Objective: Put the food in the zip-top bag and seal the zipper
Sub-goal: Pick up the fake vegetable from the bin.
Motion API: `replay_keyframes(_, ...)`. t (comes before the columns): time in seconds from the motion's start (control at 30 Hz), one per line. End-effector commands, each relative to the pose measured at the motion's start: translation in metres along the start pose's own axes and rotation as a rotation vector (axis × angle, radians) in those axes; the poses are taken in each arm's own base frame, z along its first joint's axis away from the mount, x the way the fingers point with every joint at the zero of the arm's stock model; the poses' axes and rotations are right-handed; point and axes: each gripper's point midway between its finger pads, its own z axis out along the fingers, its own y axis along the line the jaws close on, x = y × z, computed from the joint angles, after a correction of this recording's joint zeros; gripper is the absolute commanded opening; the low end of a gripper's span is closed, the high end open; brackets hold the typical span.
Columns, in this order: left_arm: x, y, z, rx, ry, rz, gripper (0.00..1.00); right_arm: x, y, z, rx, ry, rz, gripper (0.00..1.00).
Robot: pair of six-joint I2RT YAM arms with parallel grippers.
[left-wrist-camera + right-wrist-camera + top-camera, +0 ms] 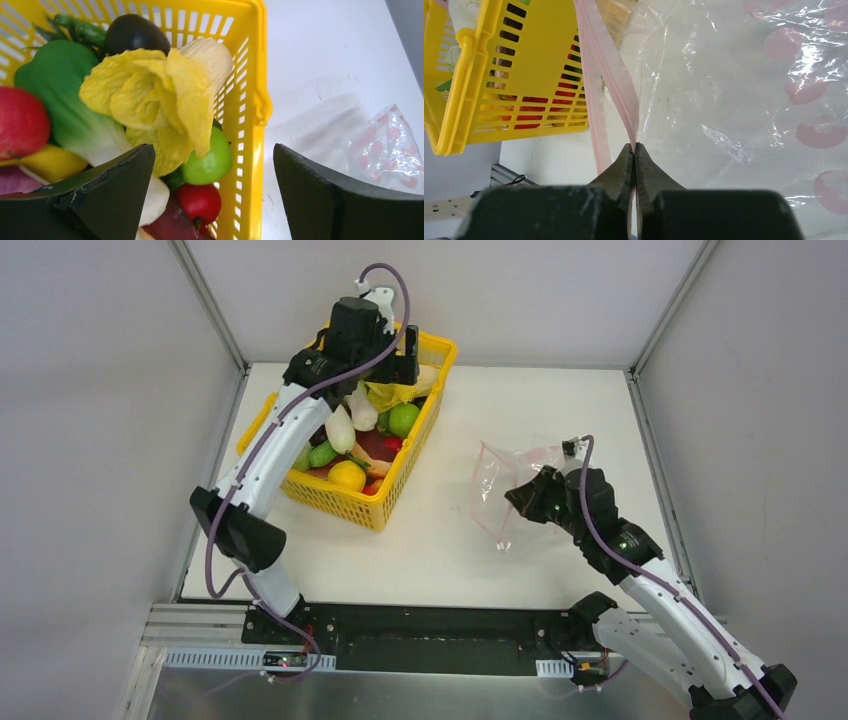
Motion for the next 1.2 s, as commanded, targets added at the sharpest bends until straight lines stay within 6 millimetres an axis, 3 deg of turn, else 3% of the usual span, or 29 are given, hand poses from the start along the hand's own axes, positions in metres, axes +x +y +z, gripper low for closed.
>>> replay_keyframes(0.0, -0.012, -0.009, 0.015, 0.067, 0.016, 0.054, 0.92, -0.011, 0.007, -0.005, -0.038, -0.060, -0.015, 0.00)
replay_keyframes(0.2, 0.011, 0.002, 0.049, 0.024, 0.108, -0.020, 0.87, -0.013, 0.006, -0.009, -0.047, -0.086, -0.005, 0.00)
replay_keyframes(0.47, 0.040, 0.012, 0.064, -0.014, 0.163, -0.005, 0.78, -0.008, 0.008, -0.004, -0.060, -0.069, -0.003, 0.01)
replay_keyframes(0.77, 0.044, 0.016, 0.087, -0.049, 0.158, -0.021, 0.52, -0.006, 0.008, -0.001, -0.065, -0.053, 0.002, 0.01)
replay_keyframes(0.87, 0.034, 0.014, 0.087, -0.041, 0.111, -0.042, 0.36, -0.006, 0.009, -0.002, -0.070, -0.058, 0.008, 0.01)
replay_keyframes(0.97, 0.027, 0.012, 0.081, -0.038, 0.091, -0.057, 0.02, -0.005, 0.009, -0.003, -0.073, -0.059, 0.010, 0.01)
replay_keyframes(1.17, -0.005, 0.003, 0.037, 0.029, -0.024, -0.053, 0.00, -0.005, 0.004, -0.004, -0.054, -0.064, 0.015, 0.01)
